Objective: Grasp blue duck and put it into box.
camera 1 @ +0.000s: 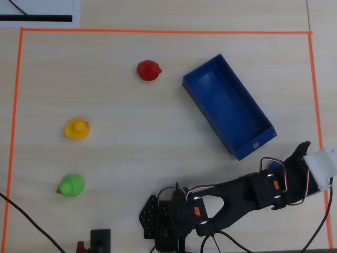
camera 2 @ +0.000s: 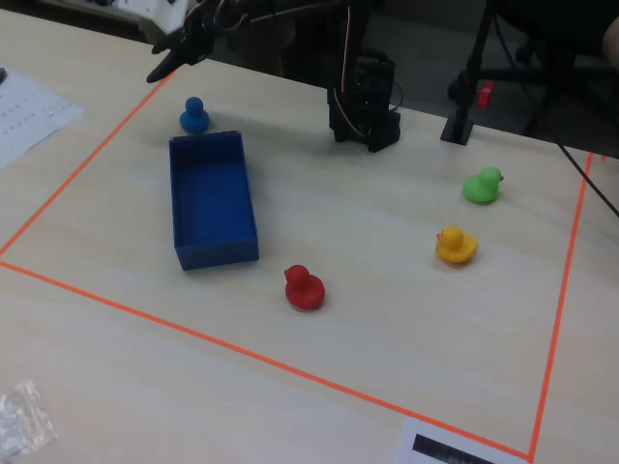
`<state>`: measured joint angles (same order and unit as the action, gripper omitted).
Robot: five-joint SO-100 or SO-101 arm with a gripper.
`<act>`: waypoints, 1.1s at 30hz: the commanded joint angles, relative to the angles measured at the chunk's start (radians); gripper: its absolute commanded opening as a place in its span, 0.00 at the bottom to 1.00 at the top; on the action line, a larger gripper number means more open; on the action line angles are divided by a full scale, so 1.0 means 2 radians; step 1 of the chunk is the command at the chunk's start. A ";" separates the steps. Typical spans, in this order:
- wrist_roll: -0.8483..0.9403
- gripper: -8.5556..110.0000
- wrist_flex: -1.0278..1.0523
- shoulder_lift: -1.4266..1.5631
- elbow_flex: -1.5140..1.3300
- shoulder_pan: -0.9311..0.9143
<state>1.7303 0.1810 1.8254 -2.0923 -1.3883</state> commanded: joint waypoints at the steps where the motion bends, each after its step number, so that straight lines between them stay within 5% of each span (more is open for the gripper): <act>1: 0.024 0.37 -0.051 0.000 -0.035 -0.005; 33: 0.082 0.37 -0.173 -0.094 -0.136 -0.005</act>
<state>1.8745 -0.1350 1.6337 -2.3639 -1.3837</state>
